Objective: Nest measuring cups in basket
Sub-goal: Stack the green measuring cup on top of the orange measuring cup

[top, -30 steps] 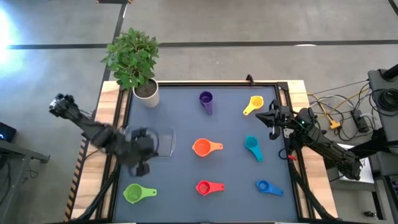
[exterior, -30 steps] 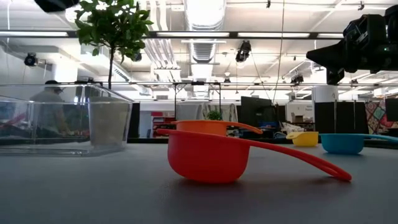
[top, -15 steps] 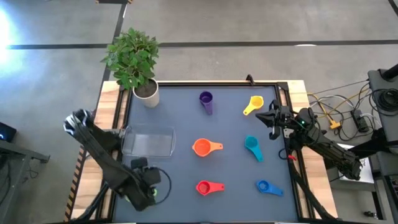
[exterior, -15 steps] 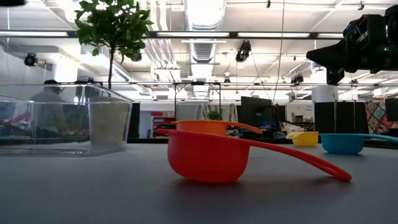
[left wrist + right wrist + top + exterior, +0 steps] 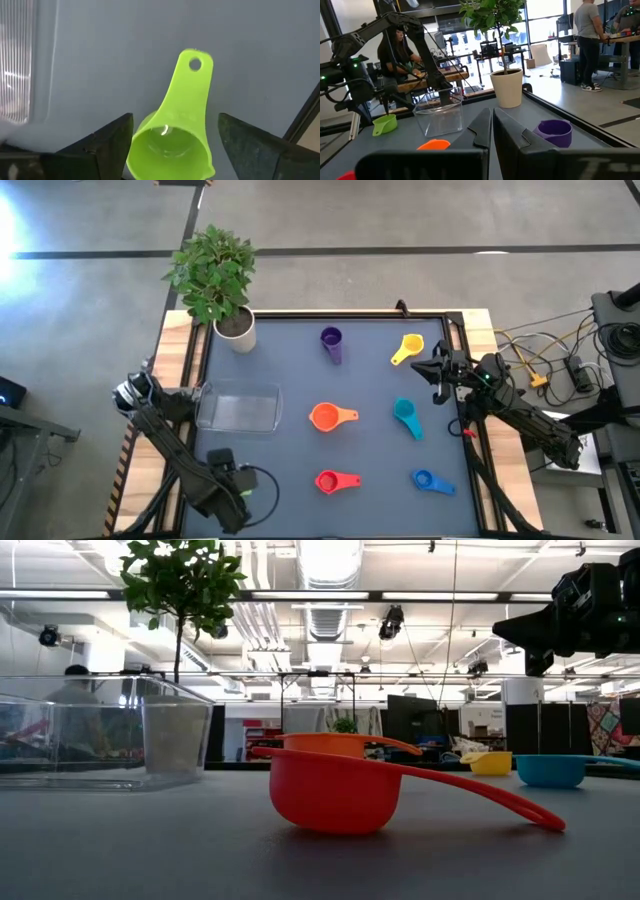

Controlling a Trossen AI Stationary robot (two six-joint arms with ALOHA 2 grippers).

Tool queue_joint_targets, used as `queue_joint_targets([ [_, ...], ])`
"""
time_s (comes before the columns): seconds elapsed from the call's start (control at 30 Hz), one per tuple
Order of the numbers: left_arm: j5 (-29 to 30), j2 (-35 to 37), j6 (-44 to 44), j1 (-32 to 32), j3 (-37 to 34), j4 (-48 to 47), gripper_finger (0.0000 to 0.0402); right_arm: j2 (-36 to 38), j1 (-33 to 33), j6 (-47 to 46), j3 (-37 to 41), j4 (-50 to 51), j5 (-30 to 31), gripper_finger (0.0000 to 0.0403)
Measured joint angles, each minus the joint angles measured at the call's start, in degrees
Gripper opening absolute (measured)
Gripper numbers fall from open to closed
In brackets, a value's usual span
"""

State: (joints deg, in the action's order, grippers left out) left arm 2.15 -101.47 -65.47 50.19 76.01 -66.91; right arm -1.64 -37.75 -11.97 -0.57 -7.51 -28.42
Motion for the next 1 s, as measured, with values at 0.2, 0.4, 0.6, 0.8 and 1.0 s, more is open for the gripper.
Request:
queue_joint_targets([
  [0.2, 0.4, -0.1, 1.8, 0.0, -2.1, 2.1, 0.0272, 0.0, 0.0, 0.0, 0.0, 0.0, 0.0, 0.0009],
  [0.4, 1.4, -0.1, 2.4, 0.0, -4.2, 6.0, 0.0272, 0.0, 0.0, 0.0, 0.0, 0.0, 0.0, 0.0009],
  [0.6, 1.4, -0.3, 2.8, 0.0, -6.5, 9.4, 0.0272, 0.0, 0.0, 0.0, 0.0, 0.0, 0.0, 0.0009],
  [0.8, 1.4, -0.6, 3.5, 0.0, -7.6, 9.4, 0.0265, 0.0, 0.0, 0.0, 0.0, 0.0, 0.0, 0.0009],
  [1.0, 0.7, -0.6, 3.5, 0.0, -9.5, 11.1, 0.0209, 0.0, 0.0, 0.0, 0.0, 0.0, 0.0, 0.0009],
])
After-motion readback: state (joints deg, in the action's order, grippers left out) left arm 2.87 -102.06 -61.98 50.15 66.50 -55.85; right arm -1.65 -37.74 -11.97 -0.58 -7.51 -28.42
